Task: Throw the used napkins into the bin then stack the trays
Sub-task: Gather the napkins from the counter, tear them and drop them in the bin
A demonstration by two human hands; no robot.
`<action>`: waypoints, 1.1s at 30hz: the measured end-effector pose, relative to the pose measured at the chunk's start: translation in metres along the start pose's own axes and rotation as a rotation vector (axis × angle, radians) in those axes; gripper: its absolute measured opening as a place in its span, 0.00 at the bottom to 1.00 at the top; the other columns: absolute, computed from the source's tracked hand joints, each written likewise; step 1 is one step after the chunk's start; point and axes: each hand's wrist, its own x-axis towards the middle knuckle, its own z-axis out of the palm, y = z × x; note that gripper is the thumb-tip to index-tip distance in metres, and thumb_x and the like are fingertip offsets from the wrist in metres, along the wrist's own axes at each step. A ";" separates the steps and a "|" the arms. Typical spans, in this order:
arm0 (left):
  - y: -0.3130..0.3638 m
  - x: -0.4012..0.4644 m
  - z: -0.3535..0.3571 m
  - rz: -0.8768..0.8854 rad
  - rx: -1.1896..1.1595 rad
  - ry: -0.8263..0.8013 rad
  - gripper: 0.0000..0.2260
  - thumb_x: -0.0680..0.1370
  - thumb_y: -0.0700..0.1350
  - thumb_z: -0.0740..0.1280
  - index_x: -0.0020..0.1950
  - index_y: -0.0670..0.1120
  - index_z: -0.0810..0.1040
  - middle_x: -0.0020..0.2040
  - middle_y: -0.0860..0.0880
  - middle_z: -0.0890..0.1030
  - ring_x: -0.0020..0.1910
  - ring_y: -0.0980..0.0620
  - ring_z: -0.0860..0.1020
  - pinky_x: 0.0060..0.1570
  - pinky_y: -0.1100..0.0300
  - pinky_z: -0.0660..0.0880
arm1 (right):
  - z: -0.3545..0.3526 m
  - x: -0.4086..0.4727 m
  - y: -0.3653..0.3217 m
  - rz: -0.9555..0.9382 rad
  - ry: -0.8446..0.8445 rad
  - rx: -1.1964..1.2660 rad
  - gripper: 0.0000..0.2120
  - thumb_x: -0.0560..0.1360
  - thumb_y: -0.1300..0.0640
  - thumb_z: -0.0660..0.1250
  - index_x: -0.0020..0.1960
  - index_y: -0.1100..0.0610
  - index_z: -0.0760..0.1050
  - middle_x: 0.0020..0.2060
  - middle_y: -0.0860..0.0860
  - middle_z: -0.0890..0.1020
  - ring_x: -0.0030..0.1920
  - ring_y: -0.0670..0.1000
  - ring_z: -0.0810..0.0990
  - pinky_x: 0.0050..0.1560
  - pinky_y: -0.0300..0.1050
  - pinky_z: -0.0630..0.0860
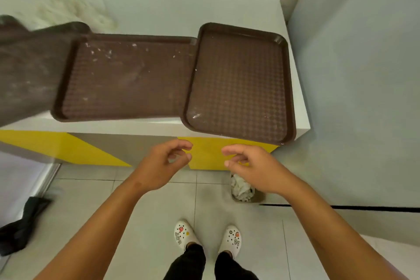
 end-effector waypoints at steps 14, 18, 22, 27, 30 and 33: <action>0.028 -0.014 -0.225 0.112 0.131 0.241 0.10 0.77 0.42 0.72 0.57 0.52 0.82 0.51 0.56 0.84 0.50 0.57 0.82 0.54 0.64 0.78 | -0.017 0.100 -0.191 -0.250 0.041 -0.136 0.21 0.80 0.50 0.68 0.72 0.44 0.72 0.58 0.38 0.81 0.54 0.38 0.80 0.58 0.45 0.79; 0.026 0.007 -0.271 0.127 0.229 0.250 0.11 0.77 0.44 0.72 0.59 0.52 0.81 0.53 0.58 0.83 0.52 0.60 0.81 0.54 0.65 0.77 | -0.025 0.138 -0.216 -0.264 0.016 -0.200 0.21 0.80 0.49 0.68 0.72 0.43 0.72 0.59 0.37 0.80 0.55 0.37 0.80 0.59 0.39 0.76; 0.021 0.032 -0.302 0.120 0.282 0.235 0.12 0.78 0.46 0.72 0.61 0.53 0.81 0.53 0.59 0.83 0.52 0.60 0.81 0.56 0.60 0.78 | -0.036 0.175 -0.227 -0.262 -0.037 -0.298 0.21 0.80 0.46 0.66 0.73 0.42 0.70 0.60 0.36 0.79 0.56 0.34 0.78 0.62 0.40 0.75; 0.005 0.074 -0.347 0.108 0.313 0.240 0.12 0.78 0.46 0.71 0.61 0.53 0.80 0.54 0.57 0.83 0.52 0.56 0.82 0.58 0.52 0.78 | -0.054 0.237 -0.246 -0.270 -0.134 -0.336 0.22 0.79 0.45 0.67 0.72 0.40 0.70 0.60 0.36 0.79 0.56 0.36 0.79 0.65 0.43 0.76; -0.005 0.098 -0.376 0.095 0.344 0.251 0.12 0.78 0.47 0.71 0.61 0.56 0.79 0.54 0.57 0.82 0.52 0.56 0.81 0.58 0.52 0.78 | -0.063 0.276 -0.259 -0.288 -0.202 -0.361 0.24 0.78 0.44 0.69 0.73 0.40 0.69 0.61 0.37 0.79 0.55 0.38 0.81 0.64 0.45 0.77; -0.013 0.120 -0.406 0.081 0.359 0.274 0.14 0.78 0.46 0.71 0.62 0.57 0.77 0.54 0.57 0.82 0.52 0.56 0.81 0.58 0.54 0.78 | -0.070 0.320 -0.275 -0.305 -0.251 -0.450 0.30 0.77 0.47 0.71 0.76 0.40 0.64 0.64 0.39 0.77 0.55 0.40 0.81 0.63 0.44 0.77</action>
